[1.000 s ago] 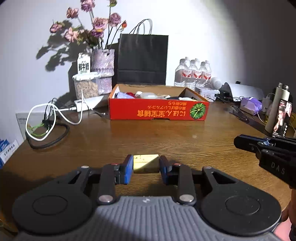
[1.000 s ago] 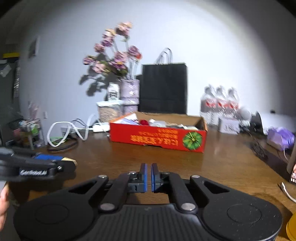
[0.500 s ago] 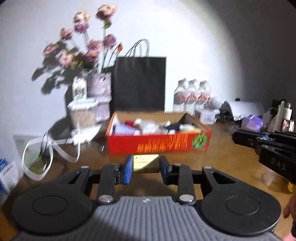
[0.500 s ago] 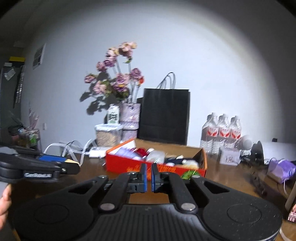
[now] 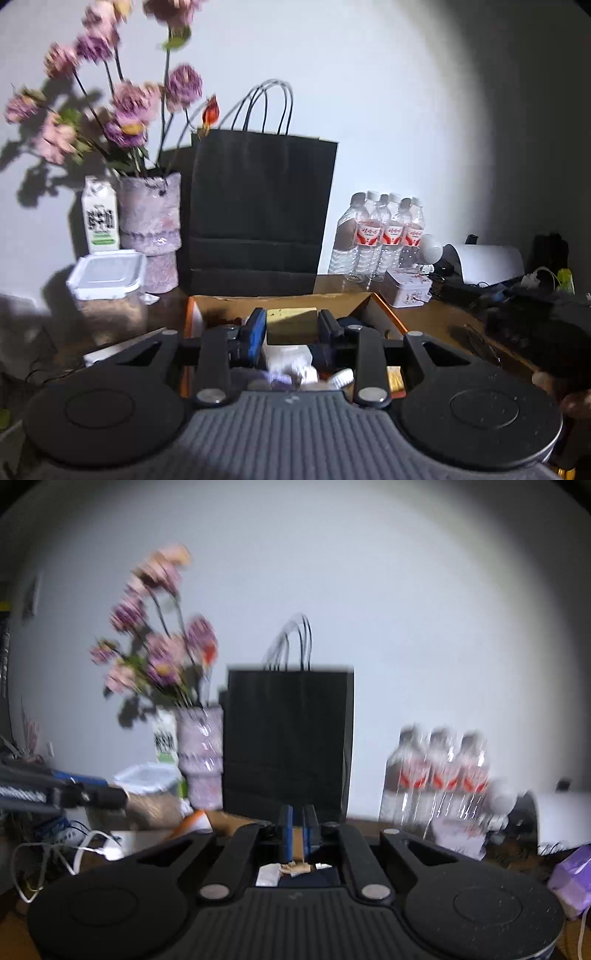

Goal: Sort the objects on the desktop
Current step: 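Lift the beige block with the left gripper and carry it over the box, then open the left gripper to drop the beige block into the box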

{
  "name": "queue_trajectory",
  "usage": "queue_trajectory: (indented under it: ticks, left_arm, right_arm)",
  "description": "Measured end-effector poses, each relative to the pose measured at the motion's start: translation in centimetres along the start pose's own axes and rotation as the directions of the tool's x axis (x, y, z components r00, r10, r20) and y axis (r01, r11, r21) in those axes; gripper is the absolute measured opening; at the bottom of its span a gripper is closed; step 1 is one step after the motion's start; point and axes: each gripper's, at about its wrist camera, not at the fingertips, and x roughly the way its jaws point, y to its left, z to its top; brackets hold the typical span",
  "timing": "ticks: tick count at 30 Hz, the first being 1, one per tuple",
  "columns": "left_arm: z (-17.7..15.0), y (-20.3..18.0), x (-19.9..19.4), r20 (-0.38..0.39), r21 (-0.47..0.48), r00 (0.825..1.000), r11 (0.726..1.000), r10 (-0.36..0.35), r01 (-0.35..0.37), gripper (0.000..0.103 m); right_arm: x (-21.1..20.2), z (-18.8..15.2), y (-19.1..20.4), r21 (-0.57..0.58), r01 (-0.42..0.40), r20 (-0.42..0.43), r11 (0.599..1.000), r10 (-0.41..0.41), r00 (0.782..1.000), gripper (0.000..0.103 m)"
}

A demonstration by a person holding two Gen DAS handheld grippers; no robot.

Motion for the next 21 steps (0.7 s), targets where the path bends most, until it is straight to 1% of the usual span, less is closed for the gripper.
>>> queue_trajectory:
  ticks: [2,4,6,8,10,12,15,17,18,19,21]
  left_arm:
    - [1.2,1.0,3.1,-0.071,-0.039,0.997,0.999,-0.029,0.026,0.032]
    - [1.8,1.9,6.5,-0.14,-0.059,0.99,0.998,-0.027,0.019,0.032]
    - [1.6,2.6,9.8,-0.202,-0.059,0.979,0.998,0.008,-0.02,0.032]
    - [0.9,3.2,12.9,-0.261,-0.052,0.965,0.998,0.031,-0.047,0.032]
    - [-0.3,3.8,15.5,-0.32,-0.042,0.947,0.999,0.013,-0.028,0.032]
    - [-1.6,4.2,17.5,-0.35,-0.029,0.937,0.999,0.013,-0.025,0.032]
    - [-3.0,4.7,20.0,-0.4,-0.014,0.915,0.998,0.048,-0.058,0.032]
    - [-3.7,5.0,21.4,-0.43,-0.001,0.9,0.997,0.074,-0.082,0.032]
    - [-3.9,5.0,21.6,-0.417,0.011,0.905,0.996,0.082,-0.085,0.033]
    - [-4.1,5.0,21.9,-0.412,0.029,0.907,0.996,0.088,-0.083,0.033]
    - [-4.0,5.6,22.5,-0.435,-0.009,0.897,0.996,0.073,-0.085,0.034]
  right_arm:
    - [3.5,0.2,-0.5,0.025,0.032,-0.067,0.999,-0.031,0.997,0.005]
    - [7.0,-0.3,-0.9,0.027,0.051,-0.127,0.998,-0.047,0.991,0.005]
    - [10.1,-0.9,-1.2,0.046,0.072,-0.203,0.996,-0.061,0.977,0.005]
    - [12.7,-1.7,-1.5,0.066,0.07,-0.275,0.995,-0.049,0.96,0.005]
    - [15.0,-2.4,-2.1,0.087,0.088,-0.349,0.992,-0.052,0.936,0.005]
    - [16.8,-3.1,-2.3,0.085,0.096,-0.404,0.992,-0.054,0.913,0.005]
    - [18.8,-4.0,-2.6,0.095,0.115,-0.468,0.989,-0.057,0.882,0.005]
    - [19.7,-4.6,-2.8,0.101,0.117,-0.506,0.988,-0.051,0.861,0.009]
    - [20.1,-5.0,-2.9,0.099,0.118,-0.526,0.988,-0.049,0.849,0.012]
    - [20.5,-5.3,-2.9,0.096,0.119,-0.54,0.988,-0.049,0.84,0.013]
    - [20.6,-5.5,-2.8,0.079,0.11,-0.541,0.991,-0.05,0.839,0.014]
